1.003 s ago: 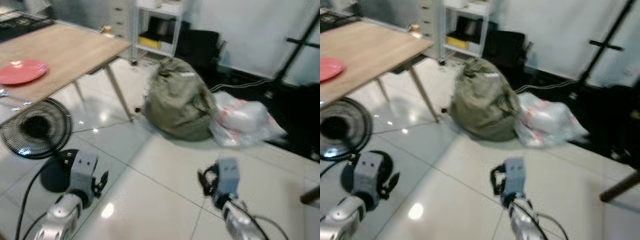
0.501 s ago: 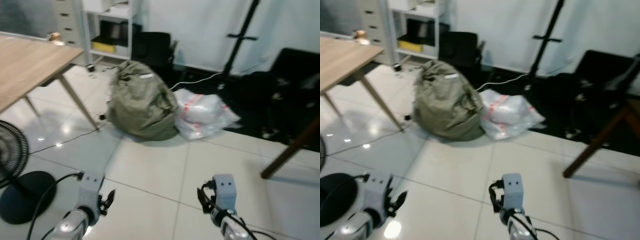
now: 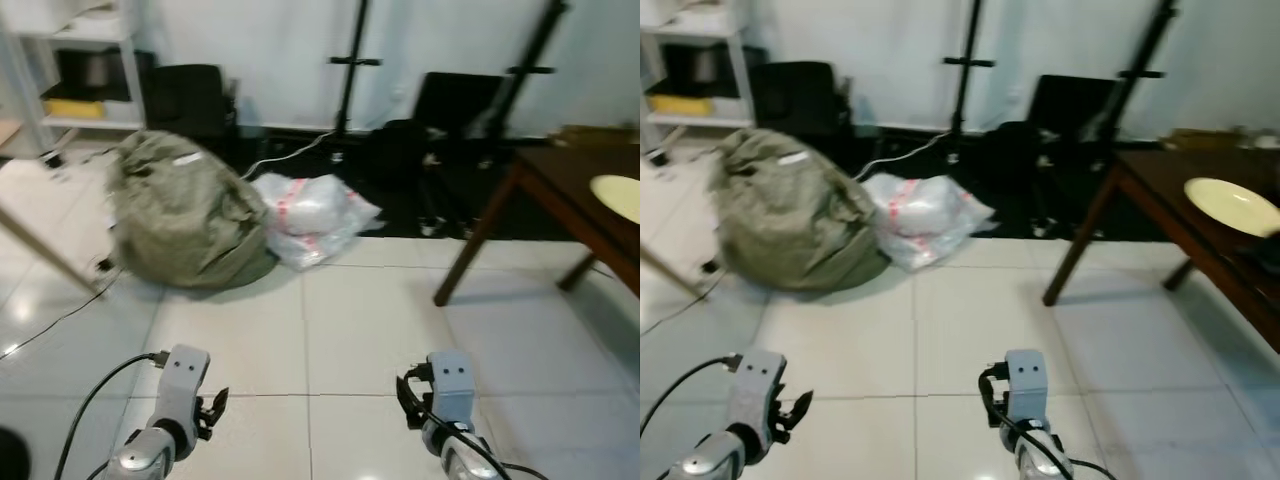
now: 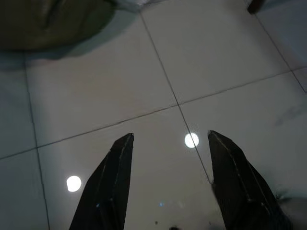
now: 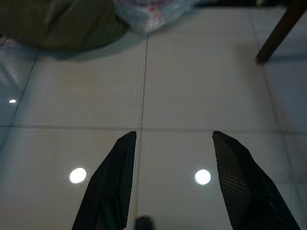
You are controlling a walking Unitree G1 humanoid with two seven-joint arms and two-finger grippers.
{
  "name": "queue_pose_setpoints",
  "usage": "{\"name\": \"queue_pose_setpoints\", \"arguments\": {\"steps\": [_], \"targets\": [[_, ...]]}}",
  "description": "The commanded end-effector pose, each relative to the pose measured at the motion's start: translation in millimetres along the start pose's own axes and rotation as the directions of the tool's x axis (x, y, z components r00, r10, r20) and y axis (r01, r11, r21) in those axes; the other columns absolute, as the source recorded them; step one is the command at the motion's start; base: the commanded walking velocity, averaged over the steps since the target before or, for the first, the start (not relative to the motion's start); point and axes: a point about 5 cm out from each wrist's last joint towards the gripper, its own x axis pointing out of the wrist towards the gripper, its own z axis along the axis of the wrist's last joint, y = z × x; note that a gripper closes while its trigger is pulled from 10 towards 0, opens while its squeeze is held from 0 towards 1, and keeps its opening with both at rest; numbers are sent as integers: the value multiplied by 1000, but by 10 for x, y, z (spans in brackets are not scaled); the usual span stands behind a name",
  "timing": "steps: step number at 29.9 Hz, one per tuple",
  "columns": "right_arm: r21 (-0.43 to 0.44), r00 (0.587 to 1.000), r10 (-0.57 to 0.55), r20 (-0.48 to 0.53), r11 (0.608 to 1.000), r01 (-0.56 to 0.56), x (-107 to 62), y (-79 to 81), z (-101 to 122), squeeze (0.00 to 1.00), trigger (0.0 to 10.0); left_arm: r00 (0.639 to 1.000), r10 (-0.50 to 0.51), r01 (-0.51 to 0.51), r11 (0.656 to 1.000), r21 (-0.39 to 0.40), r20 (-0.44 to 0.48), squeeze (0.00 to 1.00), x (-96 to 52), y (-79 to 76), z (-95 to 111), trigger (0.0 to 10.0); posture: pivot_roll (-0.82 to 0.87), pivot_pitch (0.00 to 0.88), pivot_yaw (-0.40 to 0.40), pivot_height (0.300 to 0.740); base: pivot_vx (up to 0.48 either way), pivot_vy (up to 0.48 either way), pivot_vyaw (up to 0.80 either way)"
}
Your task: Setting the table
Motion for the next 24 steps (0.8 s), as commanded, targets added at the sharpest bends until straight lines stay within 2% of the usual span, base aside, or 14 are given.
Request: {"name": "queue_pose_setpoints", "arguments": {"steps": [1, 17, 24], "targets": [[-2, 1000, -19, -15, 1000, 19, -15, -52, -35, 0, 10000, 1000, -11, 11, 1000, 7, -11, 0, 5, -26, -35, 10000, 1, 43, 40, 740, 0, 0, -788], [11, 998, -52, 30, 999, 52, 23, -113, 77, 0, 10000, 999, -9, 9, 1000, 10, 34, 0, 64, -15, 103, 10000, -3, 38, 45, 740, 0, 0, -788], [37, 992, -74, 100, 997, 71, 65, -151, 262, 0, 10000, 994, 11, -13, 1000, 13, 112, 0, 98, -21, 318, 10000, -4, 35, 48, 740, 0, 0, -789]]}}
